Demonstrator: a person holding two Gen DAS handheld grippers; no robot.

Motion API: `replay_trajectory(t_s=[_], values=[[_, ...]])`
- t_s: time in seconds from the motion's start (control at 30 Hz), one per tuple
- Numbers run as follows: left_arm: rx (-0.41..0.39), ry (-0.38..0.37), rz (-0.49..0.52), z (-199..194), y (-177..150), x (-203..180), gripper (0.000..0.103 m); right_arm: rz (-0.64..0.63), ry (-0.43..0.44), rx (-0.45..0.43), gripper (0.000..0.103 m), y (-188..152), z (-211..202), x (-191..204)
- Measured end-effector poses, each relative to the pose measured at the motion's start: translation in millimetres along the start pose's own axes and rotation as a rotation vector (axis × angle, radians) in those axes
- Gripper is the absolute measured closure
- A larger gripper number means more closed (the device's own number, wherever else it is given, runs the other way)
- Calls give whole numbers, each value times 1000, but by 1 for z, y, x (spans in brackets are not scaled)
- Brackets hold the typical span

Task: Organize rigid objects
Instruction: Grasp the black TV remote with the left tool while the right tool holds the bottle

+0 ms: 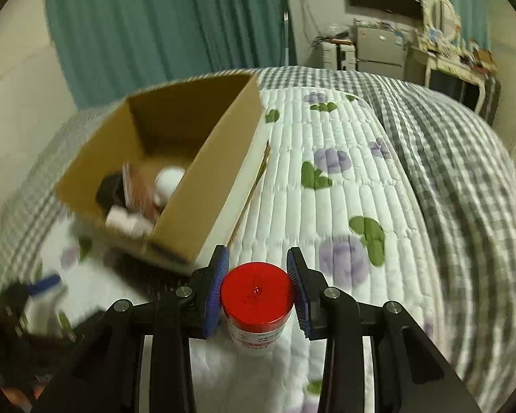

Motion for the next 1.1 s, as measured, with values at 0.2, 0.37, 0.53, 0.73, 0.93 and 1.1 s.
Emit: replay_trajectory(t_s=[0.2,0.37,0.53,0.73,0.93,1.1], values=[[13,-11,-25,14,8,-1,0,56,22,-2,68,5,14,-6],[54,-106,-159,29,16,-11,0,53,-25,-23,68,7,6,-17],[64,-146,-247,43,22,-28,2,66,-49,-33,68,4,-1,-29],[88,-221,-345,60,28,-32,28,13,-69,-31,68,0,0,-20],[114,-284,-397,53,20,-24,54,14,-60,-33,68,-3,-6,-19],[144,-290,-408,40,13,-13,64,0,-78,-35,68,-4,-23,-11]])
Point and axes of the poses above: each gripper's, at about its wrist camera, not at the fingertips, and z roughly the way its jaws point, x to its left, y to its top, the point moved 1 cm from there along z, roughly the way its jaws point, and after that the axes turned 3 degrees about x, right-handed, at the moved point
